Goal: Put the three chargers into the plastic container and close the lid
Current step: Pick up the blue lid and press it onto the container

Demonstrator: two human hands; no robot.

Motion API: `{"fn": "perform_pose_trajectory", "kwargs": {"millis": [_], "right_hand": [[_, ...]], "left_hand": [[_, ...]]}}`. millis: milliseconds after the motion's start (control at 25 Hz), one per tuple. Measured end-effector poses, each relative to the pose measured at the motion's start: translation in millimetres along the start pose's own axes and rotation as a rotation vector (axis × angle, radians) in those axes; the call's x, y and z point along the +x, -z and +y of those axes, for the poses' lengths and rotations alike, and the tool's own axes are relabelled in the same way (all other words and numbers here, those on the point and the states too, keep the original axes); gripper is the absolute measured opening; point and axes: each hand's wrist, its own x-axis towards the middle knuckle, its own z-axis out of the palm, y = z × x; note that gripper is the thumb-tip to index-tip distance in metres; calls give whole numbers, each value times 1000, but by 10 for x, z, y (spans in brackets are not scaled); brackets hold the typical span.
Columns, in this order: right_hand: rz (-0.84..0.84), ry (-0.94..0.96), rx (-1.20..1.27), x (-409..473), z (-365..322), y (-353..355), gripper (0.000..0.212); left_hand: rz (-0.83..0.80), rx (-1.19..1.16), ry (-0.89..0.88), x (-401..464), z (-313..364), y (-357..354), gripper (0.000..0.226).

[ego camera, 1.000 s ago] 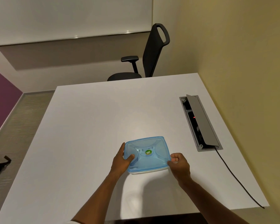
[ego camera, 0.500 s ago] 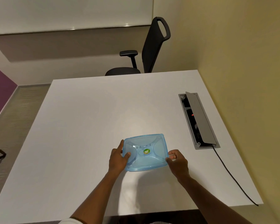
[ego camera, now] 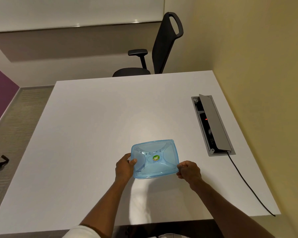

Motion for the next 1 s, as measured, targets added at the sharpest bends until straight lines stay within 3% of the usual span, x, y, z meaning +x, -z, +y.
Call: {"fn": "perform_pose_trajectory", "kwargs": {"millis": [240,480,880,1000], "right_hand": [[-26,-80,1,45,-60,-49,7],[-69,-109,14,104,-41,-89,10],[-89,-71,21,120,-10,-33,16],[-190,-86,32,137,-3,69,23]], "left_hand": [[68,-8,91,7,-43,-35,19],[118,-66,122,-50,-33,-76,29],[30,-104,156,-32,27,34,30],[-22,-100,169,60,34,102,27]]}}
